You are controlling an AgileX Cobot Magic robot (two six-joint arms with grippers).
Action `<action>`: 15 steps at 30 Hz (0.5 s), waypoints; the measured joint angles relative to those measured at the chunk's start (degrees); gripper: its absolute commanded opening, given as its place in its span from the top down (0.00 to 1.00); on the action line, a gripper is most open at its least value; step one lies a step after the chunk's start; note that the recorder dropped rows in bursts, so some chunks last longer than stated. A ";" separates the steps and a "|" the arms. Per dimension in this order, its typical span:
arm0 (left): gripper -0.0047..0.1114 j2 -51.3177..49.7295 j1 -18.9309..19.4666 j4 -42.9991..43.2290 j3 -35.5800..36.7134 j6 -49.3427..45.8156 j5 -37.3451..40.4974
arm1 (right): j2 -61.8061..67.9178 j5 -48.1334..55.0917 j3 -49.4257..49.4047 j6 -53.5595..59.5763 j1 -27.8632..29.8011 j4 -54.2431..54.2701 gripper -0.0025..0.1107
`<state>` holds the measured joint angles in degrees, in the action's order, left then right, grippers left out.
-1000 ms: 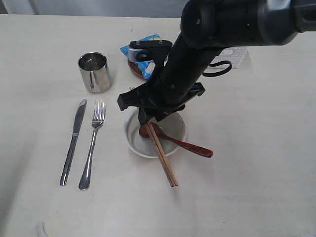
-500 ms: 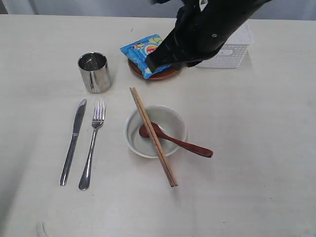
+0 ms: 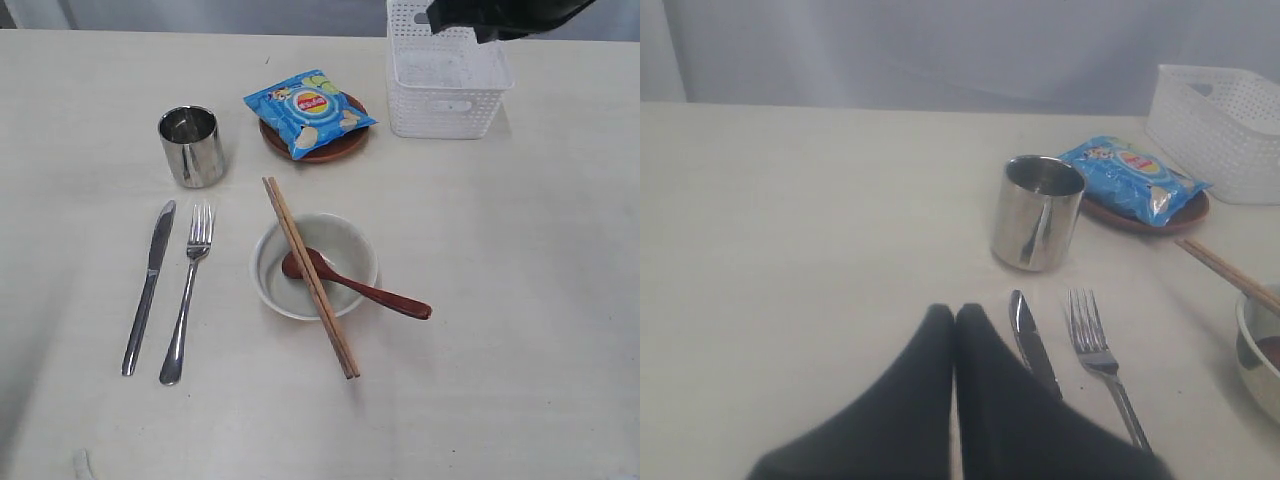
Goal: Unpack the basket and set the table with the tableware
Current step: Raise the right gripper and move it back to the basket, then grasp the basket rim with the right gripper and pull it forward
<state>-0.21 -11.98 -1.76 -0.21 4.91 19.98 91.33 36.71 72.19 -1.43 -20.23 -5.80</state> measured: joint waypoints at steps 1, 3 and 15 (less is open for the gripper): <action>0.96 0.00 0.00 0.00 0.00 0.00 0.00 | 0.96 -1.07 0.53 0.05 0.28 0.53 0.98; 0.96 0.00 0.00 0.00 0.00 0.00 0.00 | 3.96 -1.88 2.64 0.14 0.43 0.83 0.98; 0.96 0.00 0.00 0.00 0.00 0.00 0.00 | 31.02 7.17 31.53 -3.29 0.66 -0.96 0.98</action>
<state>-0.21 -11.98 -1.76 -0.21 4.91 19.98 122.34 43.88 103.72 -4.72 -19.57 -6.76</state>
